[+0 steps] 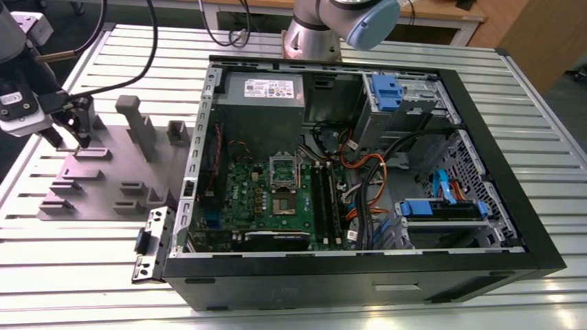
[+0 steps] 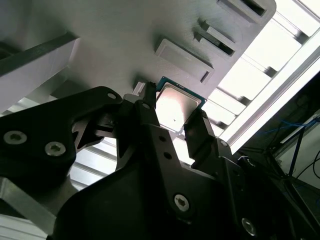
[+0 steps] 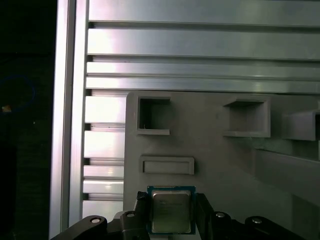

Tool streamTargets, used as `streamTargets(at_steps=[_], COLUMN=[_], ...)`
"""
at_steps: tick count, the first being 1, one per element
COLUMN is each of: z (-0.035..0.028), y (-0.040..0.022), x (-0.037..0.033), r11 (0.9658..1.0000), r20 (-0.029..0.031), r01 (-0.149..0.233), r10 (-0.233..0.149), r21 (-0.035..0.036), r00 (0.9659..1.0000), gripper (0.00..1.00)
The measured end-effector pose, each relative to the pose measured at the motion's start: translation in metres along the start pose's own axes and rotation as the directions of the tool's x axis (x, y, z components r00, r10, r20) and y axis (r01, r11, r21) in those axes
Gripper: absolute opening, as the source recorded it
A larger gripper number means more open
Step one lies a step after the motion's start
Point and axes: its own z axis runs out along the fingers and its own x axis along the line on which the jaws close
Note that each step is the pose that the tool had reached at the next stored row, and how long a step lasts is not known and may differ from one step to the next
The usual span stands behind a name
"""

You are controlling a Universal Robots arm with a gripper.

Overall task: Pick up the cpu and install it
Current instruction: 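Pick up the cpu and move it towards the insertion slot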

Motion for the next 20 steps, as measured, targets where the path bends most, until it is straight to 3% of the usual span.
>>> streamTargets(at_steps=[20], z=[-0.0062], y=[0.0003], x=[0.0], r11=[1.0], r20=[-0.0002], r01=[0.0], r10=[0.0], r21=[0.0004], r00=[1.0], gripper=[0.47])
